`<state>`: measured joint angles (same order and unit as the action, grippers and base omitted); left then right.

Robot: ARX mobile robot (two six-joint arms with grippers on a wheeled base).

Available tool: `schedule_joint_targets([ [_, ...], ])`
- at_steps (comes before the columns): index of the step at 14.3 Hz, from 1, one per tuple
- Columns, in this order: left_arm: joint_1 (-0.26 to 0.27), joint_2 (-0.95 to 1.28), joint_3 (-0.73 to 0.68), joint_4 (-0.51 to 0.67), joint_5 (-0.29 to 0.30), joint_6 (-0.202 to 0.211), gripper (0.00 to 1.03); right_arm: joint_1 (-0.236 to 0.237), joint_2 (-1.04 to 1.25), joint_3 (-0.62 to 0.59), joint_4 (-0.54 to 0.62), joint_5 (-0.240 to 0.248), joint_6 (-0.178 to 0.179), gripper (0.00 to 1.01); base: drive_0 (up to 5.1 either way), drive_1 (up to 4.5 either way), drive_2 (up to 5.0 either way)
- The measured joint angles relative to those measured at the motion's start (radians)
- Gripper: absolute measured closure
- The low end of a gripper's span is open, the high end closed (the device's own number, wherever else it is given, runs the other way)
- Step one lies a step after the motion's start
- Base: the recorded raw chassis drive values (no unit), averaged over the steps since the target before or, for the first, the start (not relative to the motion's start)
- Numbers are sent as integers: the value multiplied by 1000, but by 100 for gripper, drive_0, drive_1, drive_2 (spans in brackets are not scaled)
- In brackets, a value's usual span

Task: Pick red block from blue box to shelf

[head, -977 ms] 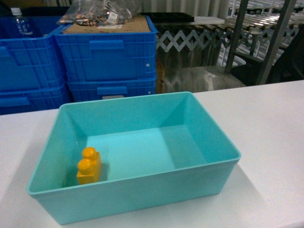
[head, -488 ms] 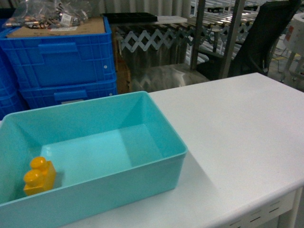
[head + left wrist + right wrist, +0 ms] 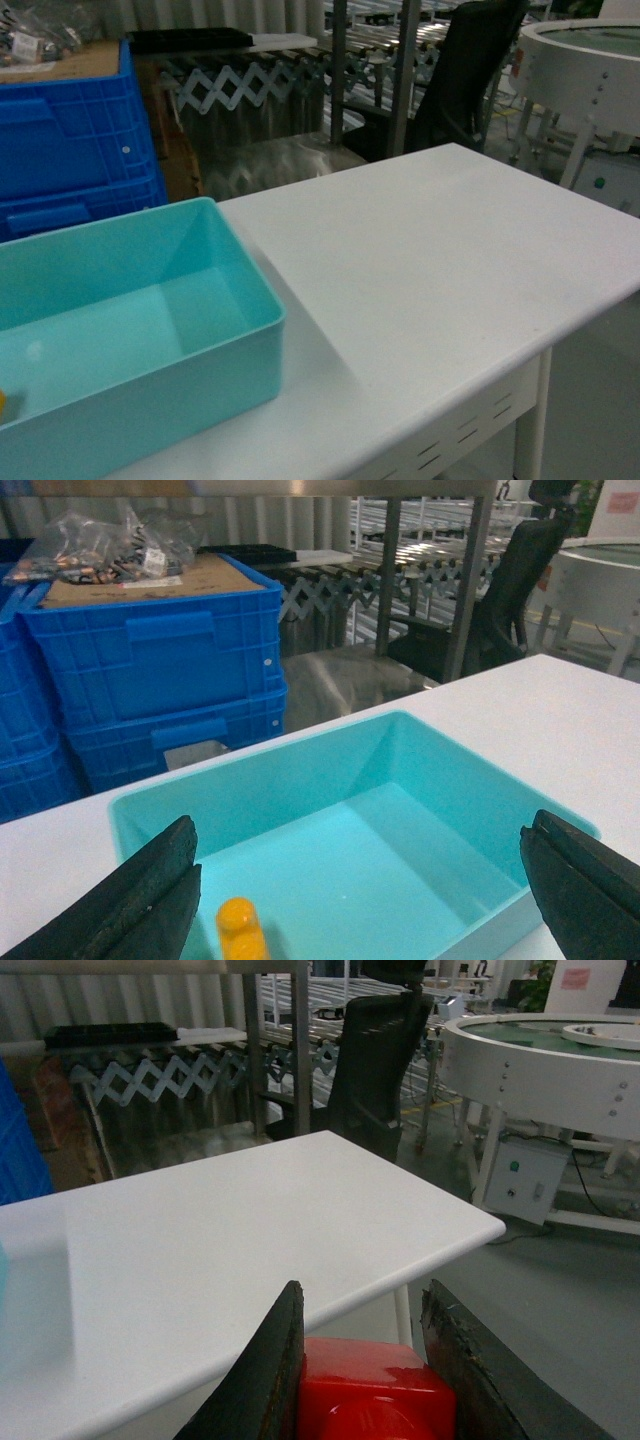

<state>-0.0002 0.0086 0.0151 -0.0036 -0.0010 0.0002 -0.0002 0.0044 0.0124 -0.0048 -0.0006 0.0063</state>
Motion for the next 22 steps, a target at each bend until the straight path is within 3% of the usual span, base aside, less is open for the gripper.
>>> schedule_joint_targets([
  [22,0,0,0,0,0,0,5,0,0,0,0,0,0,72,-154,-154,-154],
])
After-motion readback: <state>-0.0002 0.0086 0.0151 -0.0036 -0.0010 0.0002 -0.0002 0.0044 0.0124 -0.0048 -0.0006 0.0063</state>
